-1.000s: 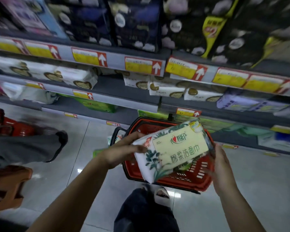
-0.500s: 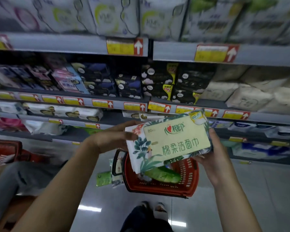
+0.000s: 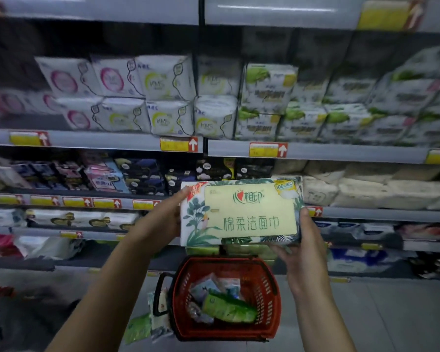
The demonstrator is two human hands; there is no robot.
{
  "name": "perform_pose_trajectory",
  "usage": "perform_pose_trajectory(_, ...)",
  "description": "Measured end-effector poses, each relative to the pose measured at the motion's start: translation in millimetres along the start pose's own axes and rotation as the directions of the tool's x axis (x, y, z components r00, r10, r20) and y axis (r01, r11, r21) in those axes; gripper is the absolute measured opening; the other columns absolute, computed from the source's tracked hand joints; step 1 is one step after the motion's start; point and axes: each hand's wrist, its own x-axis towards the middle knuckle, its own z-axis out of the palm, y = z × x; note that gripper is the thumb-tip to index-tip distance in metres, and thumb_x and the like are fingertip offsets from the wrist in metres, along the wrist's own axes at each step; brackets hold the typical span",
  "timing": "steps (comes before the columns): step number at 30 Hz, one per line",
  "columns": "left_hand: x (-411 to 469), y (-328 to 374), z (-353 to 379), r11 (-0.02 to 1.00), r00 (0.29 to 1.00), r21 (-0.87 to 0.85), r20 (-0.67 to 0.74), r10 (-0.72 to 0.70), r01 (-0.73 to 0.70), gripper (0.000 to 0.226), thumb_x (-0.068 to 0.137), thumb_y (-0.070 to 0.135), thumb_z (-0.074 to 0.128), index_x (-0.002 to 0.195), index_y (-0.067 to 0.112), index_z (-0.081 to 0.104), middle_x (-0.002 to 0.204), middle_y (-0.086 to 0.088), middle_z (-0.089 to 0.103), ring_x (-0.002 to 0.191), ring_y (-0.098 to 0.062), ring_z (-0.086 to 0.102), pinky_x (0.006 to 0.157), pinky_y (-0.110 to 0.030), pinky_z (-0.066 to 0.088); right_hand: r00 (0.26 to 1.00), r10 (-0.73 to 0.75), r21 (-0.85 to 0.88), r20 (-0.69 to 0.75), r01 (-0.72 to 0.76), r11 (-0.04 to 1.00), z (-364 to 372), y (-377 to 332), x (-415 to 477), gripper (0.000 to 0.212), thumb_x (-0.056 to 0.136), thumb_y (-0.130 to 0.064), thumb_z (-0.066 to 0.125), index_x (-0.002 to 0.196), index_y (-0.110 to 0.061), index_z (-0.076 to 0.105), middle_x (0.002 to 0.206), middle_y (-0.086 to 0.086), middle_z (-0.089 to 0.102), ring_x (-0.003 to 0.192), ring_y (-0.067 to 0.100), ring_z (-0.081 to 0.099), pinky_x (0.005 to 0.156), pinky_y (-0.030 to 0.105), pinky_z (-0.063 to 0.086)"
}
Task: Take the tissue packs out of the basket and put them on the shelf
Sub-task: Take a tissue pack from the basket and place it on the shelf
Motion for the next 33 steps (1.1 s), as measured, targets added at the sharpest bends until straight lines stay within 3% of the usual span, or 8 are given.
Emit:
perform_pose_trajectory(3,-9.1,2.1,5.8,0.989,0.997,-0.137,-0.062,0.041,-0.049,0.056,0.077,0.048,0.053,0.119,0.014,0.063,0.122,-0.013,0.066,0.115,-0.034,0.061,0.099,-0.050,0.046,0.998,-0.033,0.074,-0.044,0.036,0.997,6.9,-3.0,-9.8,0.058,0.046,-0.072,0.071,0.090,-0.035,0.070,0.109,0.001,0.071,0.101,0.022,0.066,0.074,0.043,0.056)
perform_pose_trajectory(5,-19.7,1.7,7.9,0.980,0.990,-0.152,-0.076,0.118,-0.128,0.051,0.082,0.042,0.053,0.122,0.013,0.061,0.121,-0.014,0.067,0.111,-0.032,0.064,0.091,-0.047,0.053,0.998,-0.034,0.128,-0.058,0.041,0.991,8.6,-2.6,-12.0,0.069,0.042,-0.072,0.074,0.099,-0.033,0.069,0.109,0.001,0.072,0.100,0.022,0.068,0.067,0.038,0.056)
perform_pose_trajectory(9,-37.4,-5.6,8.5,0.967,0.963,0.143,-0.137,0.231,-0.211,0.034,0.096,0.018,0.053,0.130,0.016,0.050,0.119,-0.010,0.066,0.099,-0.018,0.069,0.071,-0.032,0.058,0.996,-0.065,0.169,-0.061,0.074,0.983,14.1,-5.9,-16.2,0.077,0.038,-0.073,0.076,0.104,-0.034,0.066,0.109,-0.002,0.072,0.104,0.027,0.066,0.077,0.046,0.058)
perform_pose_trajectory(14,-52.0,1.4,20.7,0.959,0.948,-0.009,-0.159,0.277,-0.282,0.053,0.080,0.033,0.061,0.129,0.015,0.053,0.119,-0.010,0.067,0.102,-0.024,0.068,0.077,-0.036,0.058,0.993,-0.120,0.118,0.017,0.117,0.986,23.8,-18.3,-18.9,0.047,0.053,-0.068,0.070,0.090,-0.038,0.069,0.098,-0.009,0.073,0.106,0.026,0.064,0.085,0.050,0.054)
perform_pose_trajectory(20,-59.0,16.7,24.5,0.933,0.926,-0.066,-0.163,0.341,-0.355,0.048,0.071,0.036,0.074,0.114,0.018,0.063,0.110,-0.009,0.072,0.096,-0.021,0.070,0.073,-0.034,0.059,0.970,-0.096,-0.034,0.225,0.107,0.994,8.5,-44.2,-7.5,0.104,0.038,-0.068,0.084,0.126,-0.021,0.056,0.128,0.003,0.061,0.119,0.026,0.057,0.087,0.055,0.052)
perform_pose_trajectory(25,-62.6,24.8,26.8,0.923,0.921,-0.063,-0.126,0.369,-0.379,0.079,0.051,0.051,0.087,0.118,0.017,0.063,0.112,-0.009,0.071,0.100,-0.023,0.069,0.075,-0.033,0.058,0.949,-0.130,-0.075,0.286,0.157,0.985,1.5,-56.7,1.7,0.082,0.027,-0.065,0.086,0.098,-0.030,0.067,0.096,-0.006,0.074,0.081,0.013,0.069,0.068,0.043,0.054)
perform_pose_trajectory(28,-61.7,30.4,29.4,0.919,0.917,-0.059,-0.113,0.382,-0.390,0.067,0.059,0.046,0.084,0.116,0.018,0.063,0.114,-0.011,0.070,0.100,-0.022,0.069,0.071,-0.030,0.058,0.956,-0.147,-0.056,0.254,0.166,0.984,2.5,-60.2,3.1,0.079,0.024,-0.067,0.086,0.094,-0.034,0.070,0.100,-0.009,0.073,0.096,0.011,0.068,0.073,0.038,0.057)
perform_pose_trajectory(33,-62.1,33.8,31.7,0.911,0.909,-0.055,-0.110,0.401,-0.409,0.088,0.040,0.056,0.088,0.116,0.018,0.064,0.112,-0.009,0.071,0.096,-0.019,0.070,0.068,-0.029,0.057,0.958,-0.154,-0.077,0.241,0.177,0.981,3.9,-65.4,1.0,0.094,0.029,-0.068,0.085,0.110,-0.027,0.064,0.111,-0.006,0.071,0.110,0.015,0.063,0.086,0.044,0.054)
